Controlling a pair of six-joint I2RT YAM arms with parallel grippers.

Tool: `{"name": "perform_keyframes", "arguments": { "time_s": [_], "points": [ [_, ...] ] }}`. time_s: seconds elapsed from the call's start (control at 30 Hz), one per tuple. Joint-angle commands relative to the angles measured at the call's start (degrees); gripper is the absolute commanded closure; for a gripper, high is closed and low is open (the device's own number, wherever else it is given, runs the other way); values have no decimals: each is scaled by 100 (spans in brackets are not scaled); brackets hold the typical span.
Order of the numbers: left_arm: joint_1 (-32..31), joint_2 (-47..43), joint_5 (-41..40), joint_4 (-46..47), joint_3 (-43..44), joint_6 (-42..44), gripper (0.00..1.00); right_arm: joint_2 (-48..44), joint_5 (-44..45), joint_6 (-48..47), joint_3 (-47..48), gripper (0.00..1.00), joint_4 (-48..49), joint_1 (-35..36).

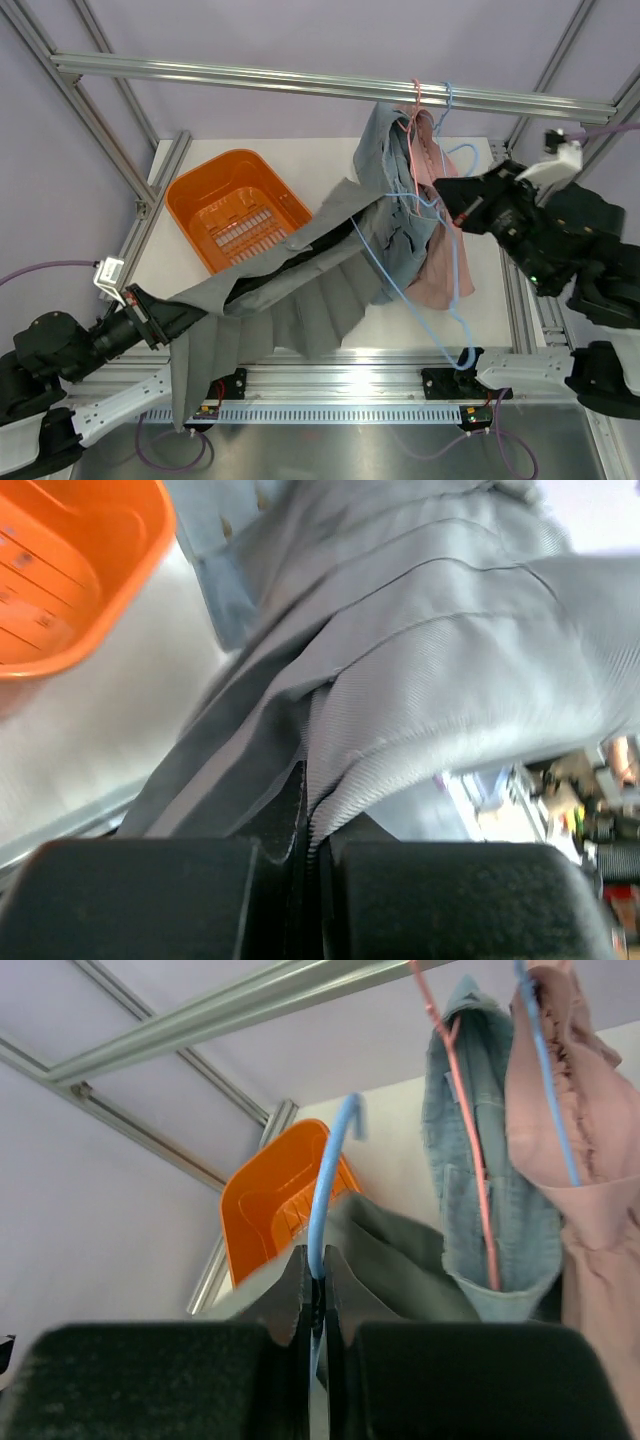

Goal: Remove the skirt from the hanger

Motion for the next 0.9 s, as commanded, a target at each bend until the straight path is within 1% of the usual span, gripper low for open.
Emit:
{"name": "perform_keyframes", "arguments": {
  "time_s": [0.0, 0.03, 0.07, 0.1, 0.13, 0.17, 0.23, 0.3, 0.37, 0.4, 0.43, 0.47, 0.57, 0.67, 0.7, 0.77, 0.8, 0.87],
  "points": [
    [-20, 34, -751, 66, 337, -143, 100, -761, 602, -155, -705, 100, 943, -151],
    [-12, 105, -787, 128, 355, -100, 100, -884, 148, -251, -839, 100, 1192, -142],
    [-3, 175, -796, 224, 373, -38, 100, -1086, -152, -304, -927, 100, 1638, -151],
    [-11, 402, -770, 442, 425, 102, 100, -1131, -433, -331, -1006, 100, 1817, -151],
    [-12, 569, -735, 523, 478, 164, 100, -1132, -993, -374, -946, 100, 1905, -151],
    [-12, 745, -699, 585, 548, 225, 100, -992, -1173, -375, -815, 100, 1915, -142],
    [-3, 1193, -839, 681, 819, 322, 100, -729, -1541, -488, -95, 100, 1486, -142],
    [-3, 1388, -1006, 918, 1066, 558, 100, -482, -1666, -559, 423, 100, 1204, -142],
    [-3, 1686, -1375, 1094, 1523, 831, 100, -429, -1790, -673, 592, 100, 1159, -151],
    [-3, 1827, -1480, 1295, 1707, 1172, 100, -429, -1798, -691, 732, 100, 1090, -151],
    [-3, 2159, -1603, 1428, 2126, 1349, 100, -420, -1790, -735, 794, 100, 1045, -151],
    [-3, 2345, -1665, 1560, 2366, 1560, 100, -402, -1798, -753, 838, 100, 1001, -151],
    [-3, 3153, -1631, 2279, 3271, 2377, 100, -332, -1816, -814, 988, 100, 826, -142],
    [-3, 3786, -1876, 2553, 4035, 3133, 100, -262, -1807, -885, 1146, 100, 676, -142],
    [-3, 4232, -1912, 2719, 4569, 3657, 100, -262, -1807, -911, 1155, 100, 658, -142],
    [-3, 4743, -2306, 2747, 5195, 4161, 100, -305, -1799, -964, 1129, 100, 684, -142],
    [-3, 5242, -2455, 2756, 5781, 4642, 100, -305, -1816, -990, 1094, 100, 676, -142],
    [50, 5614, -2510, 3044, 6128, 5206, 100, -358, -1834, -1052, 1024, 100, 667, -142]
  ]
}}
